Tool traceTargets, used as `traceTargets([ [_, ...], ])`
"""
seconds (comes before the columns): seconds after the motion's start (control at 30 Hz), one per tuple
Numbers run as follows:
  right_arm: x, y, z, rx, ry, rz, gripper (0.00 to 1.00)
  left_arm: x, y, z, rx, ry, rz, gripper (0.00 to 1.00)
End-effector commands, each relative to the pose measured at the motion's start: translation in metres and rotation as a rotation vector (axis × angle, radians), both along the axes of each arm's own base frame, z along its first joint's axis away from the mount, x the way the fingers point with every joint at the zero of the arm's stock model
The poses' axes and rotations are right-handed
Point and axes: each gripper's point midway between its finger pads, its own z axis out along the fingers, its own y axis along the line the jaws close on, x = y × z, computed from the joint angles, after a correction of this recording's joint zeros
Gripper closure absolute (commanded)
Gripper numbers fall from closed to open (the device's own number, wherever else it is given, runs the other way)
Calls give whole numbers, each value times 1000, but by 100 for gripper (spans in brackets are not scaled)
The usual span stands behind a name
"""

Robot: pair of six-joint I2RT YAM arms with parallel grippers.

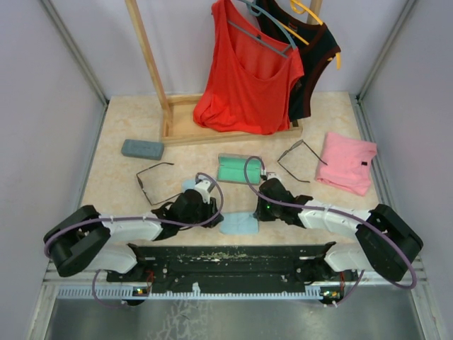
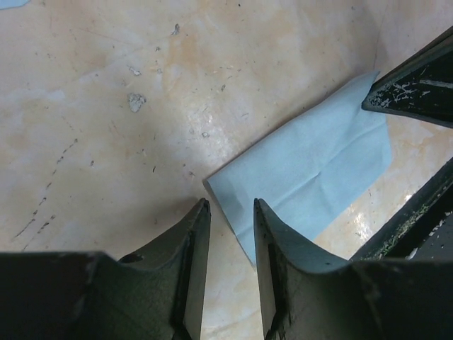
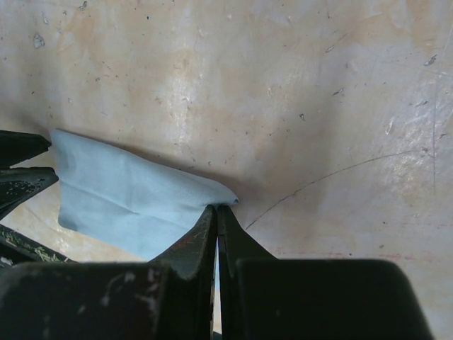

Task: Organize the sunglasses
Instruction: Adjust the glasses cleaning cloth at the center of the board.

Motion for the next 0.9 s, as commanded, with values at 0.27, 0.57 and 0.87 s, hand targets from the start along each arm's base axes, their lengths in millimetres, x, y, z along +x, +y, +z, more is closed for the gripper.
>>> traceTargets([
  [0.27, 10, 6, 13, 52, -50, -16, 100, 0, -4, -17, 57, 66, -11, 66],
  [0.57, 11, 6, 17, 63, -66, -14, 100, 2, -2, -24, 82, 67, -4, 93],
  [0.87, 11, 8, 23, 90, -83, -16, 87, 4, -2, -19, 70, 48, -4, 100],
])
